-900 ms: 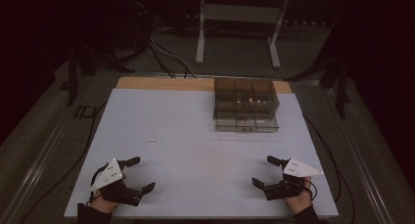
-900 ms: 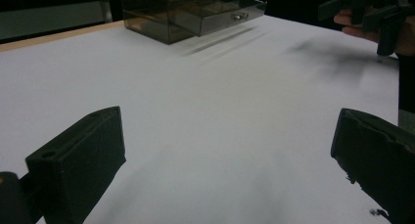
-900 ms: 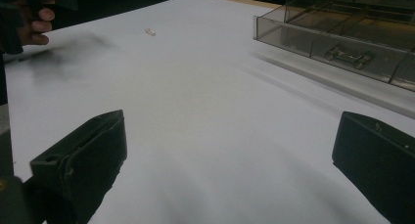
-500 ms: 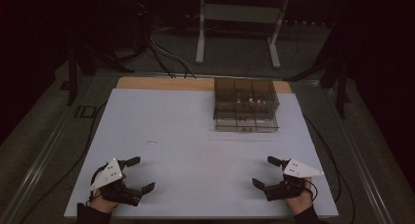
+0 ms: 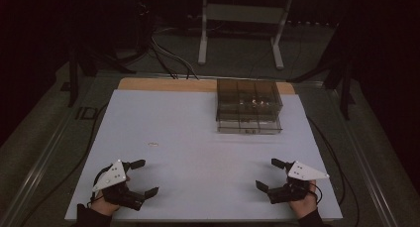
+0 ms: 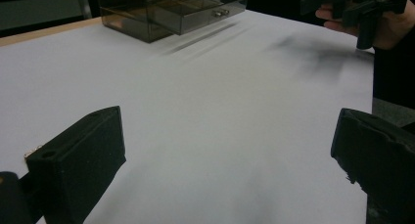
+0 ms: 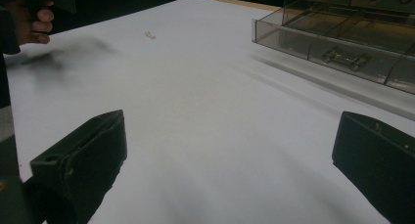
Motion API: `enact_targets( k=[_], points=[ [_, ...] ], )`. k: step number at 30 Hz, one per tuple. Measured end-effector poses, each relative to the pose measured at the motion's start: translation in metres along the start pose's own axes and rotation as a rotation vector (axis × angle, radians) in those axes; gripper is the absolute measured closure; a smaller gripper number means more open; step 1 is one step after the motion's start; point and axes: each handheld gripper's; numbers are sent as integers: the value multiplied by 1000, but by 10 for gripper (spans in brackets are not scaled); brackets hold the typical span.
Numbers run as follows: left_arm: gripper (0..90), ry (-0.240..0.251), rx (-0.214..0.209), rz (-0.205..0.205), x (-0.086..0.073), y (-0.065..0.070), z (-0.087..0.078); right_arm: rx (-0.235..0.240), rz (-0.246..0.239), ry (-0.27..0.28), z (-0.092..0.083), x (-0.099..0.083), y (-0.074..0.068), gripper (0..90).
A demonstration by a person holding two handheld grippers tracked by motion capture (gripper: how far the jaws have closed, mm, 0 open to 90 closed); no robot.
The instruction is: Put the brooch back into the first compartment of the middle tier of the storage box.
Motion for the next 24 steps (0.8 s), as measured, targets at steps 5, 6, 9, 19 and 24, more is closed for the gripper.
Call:
enact_targets(
  k=[5,6,9,19,24],
  points=[
    [3,-11,-20,7,3,1,0,2,-1,3,1,1,-1,0],
    [3,-13,-28,11,5,1,0,2,-1,4,1,1,-1,0],
    [3,-7,-31,9,8,1,0,3,-4,1,1,1,-1,0],
    [4,10,-47,12,18,-3,3,0,1,6,0,1,-1,0],
    [4,16,-44,12,22,-5,1,3,4,6,1,1,-1,0]
  ],
)
Point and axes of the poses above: each handheld gripper's, and its own axes: z roughly forward along the jaws, x roughly out of its top, y roughly to its right, and after that the axes turned 5 degrees about -y, right-handed
